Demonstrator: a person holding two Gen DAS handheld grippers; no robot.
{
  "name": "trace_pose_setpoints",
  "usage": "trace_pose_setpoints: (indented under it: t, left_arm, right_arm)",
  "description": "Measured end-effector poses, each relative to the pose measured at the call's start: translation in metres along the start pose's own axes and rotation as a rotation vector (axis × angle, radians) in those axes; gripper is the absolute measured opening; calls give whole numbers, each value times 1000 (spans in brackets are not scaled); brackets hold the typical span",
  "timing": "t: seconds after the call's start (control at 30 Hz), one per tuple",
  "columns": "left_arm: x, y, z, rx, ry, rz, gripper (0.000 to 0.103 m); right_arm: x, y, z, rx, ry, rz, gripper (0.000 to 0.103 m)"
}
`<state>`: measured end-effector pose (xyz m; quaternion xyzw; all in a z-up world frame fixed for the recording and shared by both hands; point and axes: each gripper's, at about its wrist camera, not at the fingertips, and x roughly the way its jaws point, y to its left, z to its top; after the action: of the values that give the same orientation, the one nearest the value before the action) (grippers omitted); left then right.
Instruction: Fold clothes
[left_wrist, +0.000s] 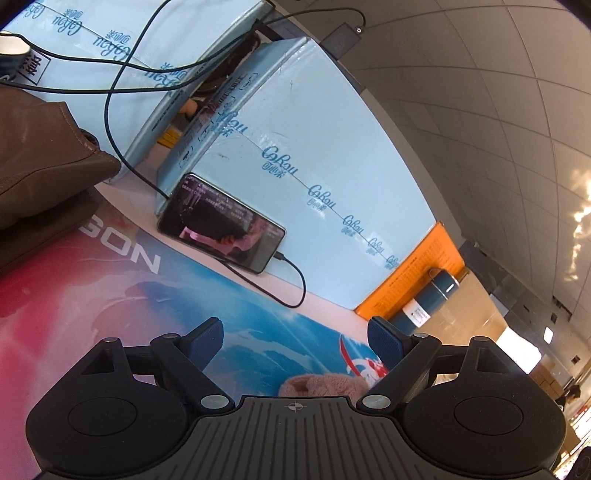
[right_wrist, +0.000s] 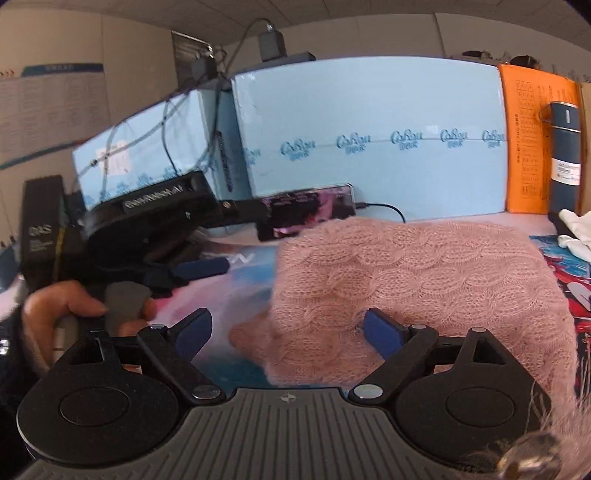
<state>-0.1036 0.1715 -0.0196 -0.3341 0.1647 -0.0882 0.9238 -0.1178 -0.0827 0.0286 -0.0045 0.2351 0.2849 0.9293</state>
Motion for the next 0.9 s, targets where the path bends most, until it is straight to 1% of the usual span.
trace_pose_setpoints:
  t: [0.03, 0.1, 0.17, 0.23, 0.27, 0.3, 0.33, 0.37, 0.43, 0.53, 0.6, 0.67, 0.73, 0.83, 0.87, 0.9]
  left_arm:
    - [1, 0, -1, 4, 10, -1, 88]
    - [3, 0, -3, -3, 26, -11, 88]
    - [5, -1, -5, -2, 46, -17, 88]
    - [8, -3, -8, 13, 68, -19, 88]
    - [10, -4, -9, 21, 78, -20, 88]
    - [11, -6, -11, 33, 87, -22, 88]
    - [12, -7, -13, 48, 96, -24, 88]
    - [14, -9, -14, 60, 107, -26, 88]
    - [17, -11, -18, 77, 134, -29, 88]
    - [21, -13, -20, 89, 164, -47, 88]
    - [25, -15, -22, 93, 184, -72, 88]
    - [30, -18, -25, 99, 222, -116, 88]
    - [38, -24, -29, 119, 272, -147, 88]
    - [44, -33, -34, 173, 308, -133, 86]
    - [45, -34, -35, 175, 316, -121, 71]
    - [47, -33, -36, 172, 326, -109, 36]
  right_arm:
    - [4, -1, -2, 12, 6, -16, 89]
    - [9, -13, -5, 66, 5, 14, 88]
    - [8, -21, -5, 109, -5, 20, 78]
    - [7, -27, -6, 131, -15, -4, 45]
    - [6, -31, -7, 144, -20, -3, 36]
    - [5, -35, -8, 156, -25, -2, 33]
    - [3, -39, -8, 175, -35, 13, 23]
    - [0, -43, -8, 197, -45, 32, 19]
    - [-10, -52, -5, 243, -95, 44, 17]
    - [-31, -68, -1, 298, -185, 35, 17]
    - [-44, -79, 0, 330, -243, 56, 17]
    - [-54, -89, 1, 349, -296, 79, 17]
    - [-57, -97, 2, 375, -321, 78, 17]
    - [-57, -107, 3, 428, -330, 96, 17]
    - [-58, -109, 3, 442, -333, 105, 17]
    - [-58, -112, 3, 456, -336, 114, 17]
